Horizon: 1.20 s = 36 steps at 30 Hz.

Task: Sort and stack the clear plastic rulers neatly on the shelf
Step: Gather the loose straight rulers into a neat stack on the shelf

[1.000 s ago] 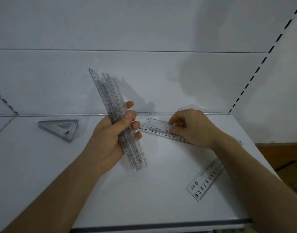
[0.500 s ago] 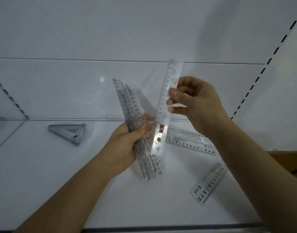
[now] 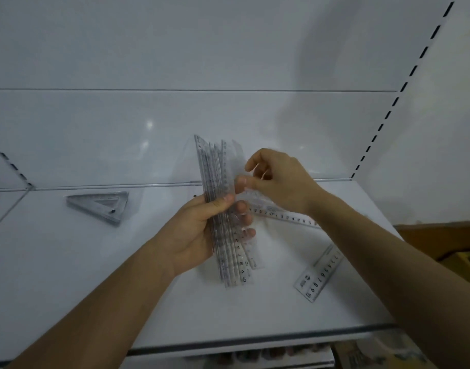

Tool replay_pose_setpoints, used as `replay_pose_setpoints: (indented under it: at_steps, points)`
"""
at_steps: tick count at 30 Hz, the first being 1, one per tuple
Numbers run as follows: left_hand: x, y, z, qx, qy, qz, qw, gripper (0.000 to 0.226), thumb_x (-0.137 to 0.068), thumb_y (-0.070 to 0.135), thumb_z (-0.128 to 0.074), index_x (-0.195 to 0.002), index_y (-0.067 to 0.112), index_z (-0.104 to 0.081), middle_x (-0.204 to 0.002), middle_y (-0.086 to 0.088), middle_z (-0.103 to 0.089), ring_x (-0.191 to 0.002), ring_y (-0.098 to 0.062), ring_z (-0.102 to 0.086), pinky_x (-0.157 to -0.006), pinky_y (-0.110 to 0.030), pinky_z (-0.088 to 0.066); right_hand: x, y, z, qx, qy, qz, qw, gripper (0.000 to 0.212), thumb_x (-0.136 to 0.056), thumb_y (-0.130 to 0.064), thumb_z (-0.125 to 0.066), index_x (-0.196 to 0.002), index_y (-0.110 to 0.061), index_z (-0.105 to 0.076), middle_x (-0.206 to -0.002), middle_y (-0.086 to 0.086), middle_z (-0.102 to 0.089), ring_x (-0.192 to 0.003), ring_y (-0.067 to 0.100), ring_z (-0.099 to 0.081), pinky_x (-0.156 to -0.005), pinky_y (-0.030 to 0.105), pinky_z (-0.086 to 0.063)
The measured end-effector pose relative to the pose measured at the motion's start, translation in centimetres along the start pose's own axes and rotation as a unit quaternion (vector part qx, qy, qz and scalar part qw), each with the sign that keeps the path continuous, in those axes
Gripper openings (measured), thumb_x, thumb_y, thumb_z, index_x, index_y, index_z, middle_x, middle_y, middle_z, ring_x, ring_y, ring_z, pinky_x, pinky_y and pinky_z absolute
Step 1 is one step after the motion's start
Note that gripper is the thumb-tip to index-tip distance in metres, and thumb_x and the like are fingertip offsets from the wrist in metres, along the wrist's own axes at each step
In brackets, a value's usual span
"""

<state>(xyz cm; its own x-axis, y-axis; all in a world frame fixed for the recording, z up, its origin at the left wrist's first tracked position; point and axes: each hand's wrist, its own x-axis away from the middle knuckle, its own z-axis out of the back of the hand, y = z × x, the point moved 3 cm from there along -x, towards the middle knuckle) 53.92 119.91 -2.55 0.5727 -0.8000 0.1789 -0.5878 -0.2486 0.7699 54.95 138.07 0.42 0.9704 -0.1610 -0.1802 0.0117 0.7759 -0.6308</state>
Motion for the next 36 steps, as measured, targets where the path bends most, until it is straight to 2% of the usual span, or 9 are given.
replay_pose_setpoints:
  at_steps: [2,5,12,17,22,26,29,32,36]
  points:
    - [-0.1,-0.3,0.0,0.011,0.005,0.007,1.0,0.037,-0.09,0.014,-0.061,-0.126,0.007,-0.06,-0.09,-0.011,-0.06,-0.075,-0.024,-0.064,-0.076,-0.043,-0.058,0.2,2.0,1.4,0.099,-0.01,-0.037,0.994,0.038,-0.091,-0.059,-0.062,-0.109,-0.026,-0.065,-0.098,-0.008,-0.067,-0.085,0.008,-0.062,-0.072,0.024,-0.048]
    - [-0.3,-0.7,-0.1,0.03,-0.003,0.015,0.999,0.034,-0.09,0.015,-0.061,-0.123,0.008,-0.06,-0.087,-0.009,-0.059,-0.072,-0.022,-0.062,-0.075,-0.042,-0.058,1.1,4.9,2.0,0.238,-0.113,-0.065,0.962,0.048,-0.088,-0.058,-0.067,-0.122,-0.024,-0.066,-0.113,-0.007,-0.064,-0.092,0.01,-0.056,-0.078,0.025,-0.041]
    - [-0.3,-0.6,0.3,0.034,-0.005,0.013,0.999,0.037,-0.09,0.014,-0.06,-0.126,0.009,-0.058,-0.088,-0.008,-0.06,-0.076,-0.023,-0.061,-0.077,-0.043,-0.058,0.7,6.0,1.0,0.137,-0.107,-0.082,0.981,0.009,-0.088,-0.031,-0.077,-0.093,-0.029,-0.069,-0.091,-0.015,-0.066,-0.085,0.004,-0.062,-0.066,0.011,-0.04]
    - [-0.2,-0.6,0.5,0.034,0.002,0.018,0.999,0.035,-0.09,0.014,-0.06,-0.124,0.01,-0.059,-0.088,-0.008,-0.059,-0.074,-0.022,-0.062,-0.076,-0.042,-0.059,0.1,5.8,0.9,0.132,-0.114,-0.091,0.98,0.025,-0.087,-0.032,-0.077,-0.109,-0.028,-0.064,-0.093,-0.016,-0.062,-0.085,0.002,-0.059,-0.068,0.013,-0.04]
    - [-0.2,-0.6,0.5,0.028,0.013,0.021,0.999,0.037,-0.088,0.014,-0.061,-0.125,0.01,-0.059,-0.087,-0.009,-0.06,-0.073,-0.023,-0.061,-0.073,-0.041,-0.059,-0.6,5.6,0.9,0.129,-0.152,-0.093,0.975,0.021,-0.09,-0.026,-0.074,-0.11,-0.023,-0.069,-0.088,-0.013,-0.063,-0.079,0.005,-0.06,-0.066,0.017,-0.04]
    - [-0.2,-0.6,0.5,0.025,0.014,0.022,0.999,0.035,-0.089,0.014,-0.06,-0.124,0.009,-0.059,-0.088,-0.009,-0.06,-0.073,-0.023,-0.061,-0.073,-0.04,-0.059,-0.8,5.3,0.8,0.133,-0.16,-0.094,0.974,0.025,-0.092,-0.023,-0.071,-0.117,-0.02,-0.065,-0.095,-0.014,-0.059,-0.091,0.009,-0.058,-0.078,0.019,-0.042]
    - [-0.1,-0.6,0.5,0.021,0.019,0.023,0.999,0.035,-0.089,0.015,-0.061,-0.124,0.01,-0.06,-0.088,-0.009,-0.06,-0.073,-0.022,-0.061,-0.072,-0.041,-0.058,-1.0,4.9,0.7,0.136,-0.128,-0.074,0.98,0.024,-0.091,-0.02,-0.072,-0.113,-0.022,-0.062,-0.092,-0.015,-0.058,-0.085,0.007,-0.057,-0.074,0.018,-0.043]
    - [0.0,-0.4,0.5,0.019,0.021,0.015,0.999,0.035,-0.09,0.016,-0.062,-0.124,0.009,-0.06,-0.089,-0.009,-0.061,-0.074,-0.022,-0.061,-0.072,-0.04,-0.058,-1.2,4.5,1.8,0.095,-0.01,-0.026,0.995,0.017,-0.092,-0.015,-0.07,-0.107,-0.023,-0.07,-0.083,-0.014,-0.062,-0.074,0.003,-0.056,-0.072,0.014,-0.045]
    - [0.0,-0.1,0.5,0.021,0.028,-0.019,0.999,0.034,-0.09,0.016,-0.062,-0.123,0.006,-0.063,-0.096,-0.012,-0.065,-0.081,-0.025,-0.066,-0.075,-0.042,-0.06,-1.0,2.9,4.2,-0.109,0.125,0.013,0.986,0.018,-0.094,-0.007,-0.067,-0.099,-0.022,-0.076,-0.077,-0.009,-0.066,-0.067,0.005,-0.054,-0.067,0.017,-0.046]
